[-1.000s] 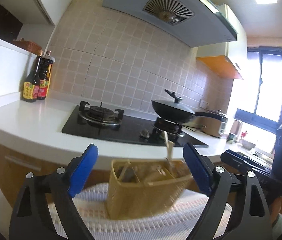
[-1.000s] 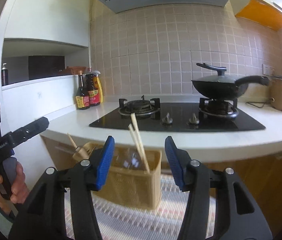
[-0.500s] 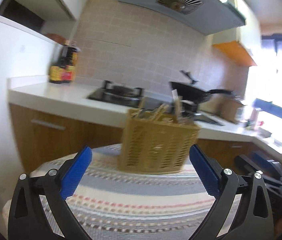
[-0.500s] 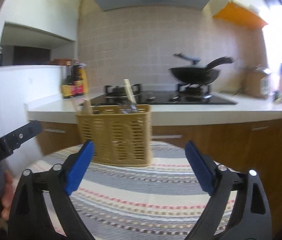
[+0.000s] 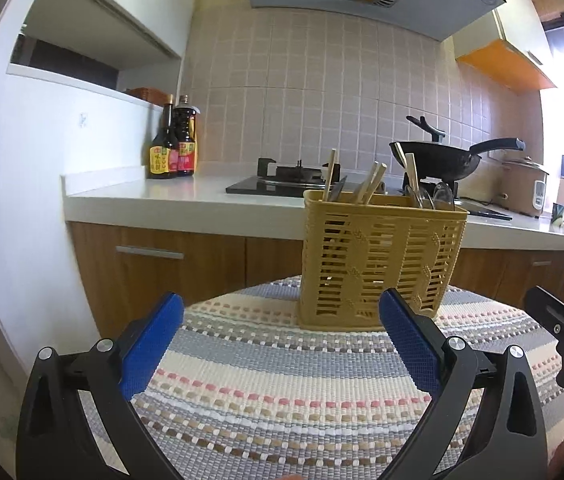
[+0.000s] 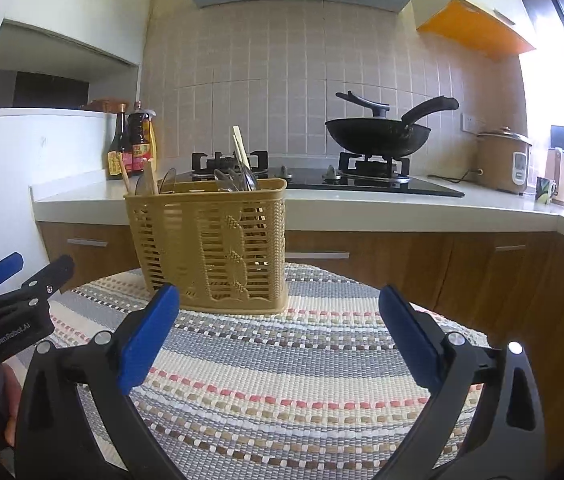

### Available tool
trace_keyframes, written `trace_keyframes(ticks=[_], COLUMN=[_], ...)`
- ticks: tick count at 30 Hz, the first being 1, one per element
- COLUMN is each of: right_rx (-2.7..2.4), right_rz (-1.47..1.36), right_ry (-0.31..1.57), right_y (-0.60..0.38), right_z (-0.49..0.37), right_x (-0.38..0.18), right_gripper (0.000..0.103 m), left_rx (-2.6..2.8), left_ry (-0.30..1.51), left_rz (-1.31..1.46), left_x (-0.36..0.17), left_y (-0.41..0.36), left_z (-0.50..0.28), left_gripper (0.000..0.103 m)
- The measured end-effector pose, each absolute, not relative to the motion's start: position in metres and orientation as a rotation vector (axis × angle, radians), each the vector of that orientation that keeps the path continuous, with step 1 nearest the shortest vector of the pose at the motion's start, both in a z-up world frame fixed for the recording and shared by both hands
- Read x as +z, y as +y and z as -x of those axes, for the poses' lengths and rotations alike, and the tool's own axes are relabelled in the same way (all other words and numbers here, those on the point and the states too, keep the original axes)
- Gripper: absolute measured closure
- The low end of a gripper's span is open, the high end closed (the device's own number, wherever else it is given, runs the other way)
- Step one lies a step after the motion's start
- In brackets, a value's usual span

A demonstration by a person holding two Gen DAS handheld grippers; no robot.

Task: Organize utensils

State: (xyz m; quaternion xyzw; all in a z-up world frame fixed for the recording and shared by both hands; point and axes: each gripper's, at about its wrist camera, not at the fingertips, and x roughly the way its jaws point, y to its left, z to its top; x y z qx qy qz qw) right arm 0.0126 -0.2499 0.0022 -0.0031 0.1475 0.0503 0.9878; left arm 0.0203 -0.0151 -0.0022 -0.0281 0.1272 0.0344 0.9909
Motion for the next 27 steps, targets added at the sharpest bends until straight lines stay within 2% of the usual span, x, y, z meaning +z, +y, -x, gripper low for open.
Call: trace_keyframes(ticks=[27], right_rx=[0.095], right_rz=[0.01], right_ry=[0.399], right_y=[-0.246], right_z=[-0.029], right_x=[-0.009], right_gripper=[0.008], left_rx=[0.059], left_ry=[0.293], left_rz=[0.017], left_x=[-0.004], left_y=[-0.024], left_z=[-0.026], left_gripper=[0.008])
